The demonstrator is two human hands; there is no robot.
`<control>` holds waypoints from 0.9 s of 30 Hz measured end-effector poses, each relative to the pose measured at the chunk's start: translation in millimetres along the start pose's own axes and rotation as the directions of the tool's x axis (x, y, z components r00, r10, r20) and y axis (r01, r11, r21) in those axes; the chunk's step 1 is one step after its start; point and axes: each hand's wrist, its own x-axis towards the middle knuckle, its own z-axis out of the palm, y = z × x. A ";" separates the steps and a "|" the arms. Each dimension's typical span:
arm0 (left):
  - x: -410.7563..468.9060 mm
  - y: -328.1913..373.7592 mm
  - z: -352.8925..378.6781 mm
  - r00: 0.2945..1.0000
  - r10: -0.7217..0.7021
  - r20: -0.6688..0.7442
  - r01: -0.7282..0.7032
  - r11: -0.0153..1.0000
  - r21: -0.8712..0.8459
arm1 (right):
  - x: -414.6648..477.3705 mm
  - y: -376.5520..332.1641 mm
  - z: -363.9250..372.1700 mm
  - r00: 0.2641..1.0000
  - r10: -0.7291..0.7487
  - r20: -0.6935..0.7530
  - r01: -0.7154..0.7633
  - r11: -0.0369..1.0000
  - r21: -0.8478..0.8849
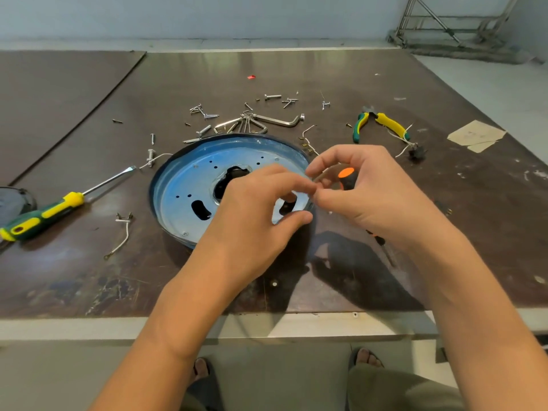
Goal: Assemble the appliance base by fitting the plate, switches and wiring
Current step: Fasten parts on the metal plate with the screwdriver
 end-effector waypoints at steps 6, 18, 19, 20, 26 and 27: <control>0.8 -8.8 -4.5 0.981 0.167 -0.095 -0.161 0.985 0.062 | -0.4 5.2 7.1 0.992 0.067 0.106 -0.093 0.960 0.265; 0.3 -18.9 -7.7 0.971 -0.033 -0.238 0.033 0.999 -0.005 | 3.4 13.0 7.1 0.997 -0.009 0.071 -0.021 0.912 0.409; 0.1 -18.7 -5.8 0.975 -0.059 -0.215 0.055 0.998 -0.026 | 3.2 11.7 7.9 0.999 -0.021 0.046 0.000 0.912 0.410; -0.1 -18.9 -3.8 0.979 -0.074 -0.189 0.070 0.997 -0.030 | 3.0 9.9 8.7 0.999 -0.038 0.025 0.025 0.917 0.397; -1.5 -17.3 -2.5 0.985 -0.098 -0.141 0.098 0.995 -0.007 | -1.8 2.5 13.6 0.986 -0.152 -0.062 0.163 0.944 0.288; -1.2 -17.7 -3.7 0.990 -0.100 -0.102 0.102 0.995 0.014 | -1.4 3.9 14.8 0.983 -0.165 -0.079 0.180 0.952 0.248</control>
